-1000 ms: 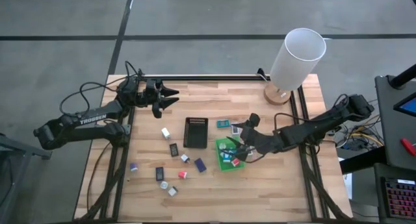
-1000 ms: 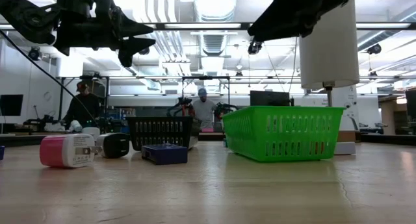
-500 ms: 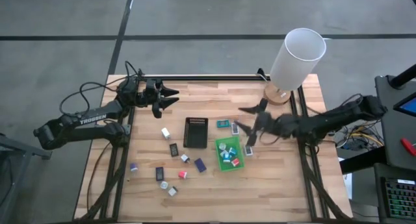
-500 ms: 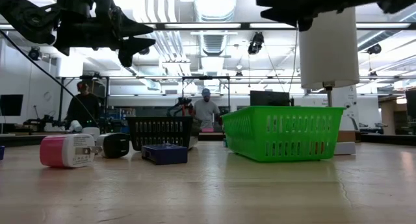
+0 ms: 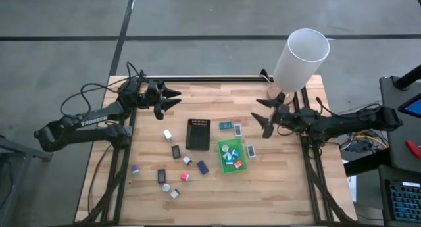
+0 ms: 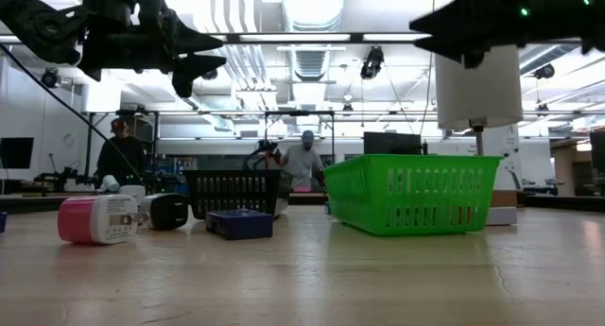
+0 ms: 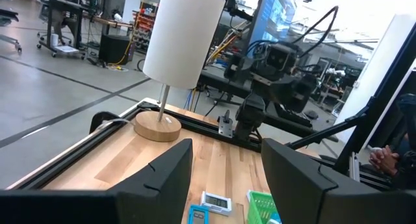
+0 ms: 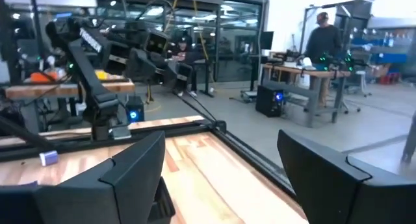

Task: Pick & Place Office items
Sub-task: Put the white charger adapter into the green bin

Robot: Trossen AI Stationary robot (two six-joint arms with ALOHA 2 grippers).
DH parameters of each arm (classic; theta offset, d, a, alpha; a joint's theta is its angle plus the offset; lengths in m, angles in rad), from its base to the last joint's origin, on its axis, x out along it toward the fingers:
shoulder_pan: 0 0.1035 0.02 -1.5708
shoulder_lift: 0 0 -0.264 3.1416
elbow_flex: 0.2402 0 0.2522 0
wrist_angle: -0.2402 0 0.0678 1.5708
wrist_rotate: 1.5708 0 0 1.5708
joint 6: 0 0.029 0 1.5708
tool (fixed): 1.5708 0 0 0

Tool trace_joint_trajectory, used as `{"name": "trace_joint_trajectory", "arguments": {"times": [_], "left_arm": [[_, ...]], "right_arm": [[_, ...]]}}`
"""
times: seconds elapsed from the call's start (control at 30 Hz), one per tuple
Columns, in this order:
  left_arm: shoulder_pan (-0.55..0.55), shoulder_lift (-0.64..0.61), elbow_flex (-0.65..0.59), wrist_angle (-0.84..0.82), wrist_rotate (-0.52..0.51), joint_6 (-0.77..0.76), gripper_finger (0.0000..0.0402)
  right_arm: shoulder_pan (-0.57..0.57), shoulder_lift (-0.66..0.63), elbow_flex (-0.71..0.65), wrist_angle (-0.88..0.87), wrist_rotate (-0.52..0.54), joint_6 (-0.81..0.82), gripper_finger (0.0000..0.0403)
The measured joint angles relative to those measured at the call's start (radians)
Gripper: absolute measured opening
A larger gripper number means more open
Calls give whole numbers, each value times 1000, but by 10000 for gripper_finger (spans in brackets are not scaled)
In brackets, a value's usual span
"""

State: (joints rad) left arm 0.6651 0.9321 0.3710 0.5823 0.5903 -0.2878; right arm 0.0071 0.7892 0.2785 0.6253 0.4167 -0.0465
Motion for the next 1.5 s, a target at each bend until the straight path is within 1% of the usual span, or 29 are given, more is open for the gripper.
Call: {"name": "trace_joint_trajectory", "arguments": {"times": [0.27, 0.53, 0.7, 0.8, 1.0, 1.07, 1.17, 1.23, 1.37, 1.5], "left_arm": [[0, 0, 0, 0, 0, 0, 191], [0, 0, 0, 0, 0, 0, 191], [0, 0, 0, 0, 0, 0, 191], [0, 0, 0, 0, 0, 0, 191], [0, 0, 0, 0, 0, 0, 191], [0, 0, 0, 0, 0, 0, 191], [0, 0, 0, 0, 0, 0, 191], [0, 0, 0, 0, 0, 0, 191], [0, 0, 0, 0, 0, 0, 190], [0, 0, 0, 0, 0, 0, 190]], "right_arm": [[1, -91, -169, 179, 39, 46, 299], [2, -231, -259, 171, 58, 78, 302], [12, -314, -270, 40, 110, 134, 302], [33, -360, -270, -27, 149, 142, 301], [122, -479, -270, -157, 172, 110, 302], [163, -525, -270, -224, 216, 120, 304], [227, -588, -270, -333, 315, 178, 302], [265, -620, -270, -380, 363, 201, 302], [325, -660, -270, -417, 421, 200, 302], [368, -665, -270, -421, 479, 209, 298]]}}
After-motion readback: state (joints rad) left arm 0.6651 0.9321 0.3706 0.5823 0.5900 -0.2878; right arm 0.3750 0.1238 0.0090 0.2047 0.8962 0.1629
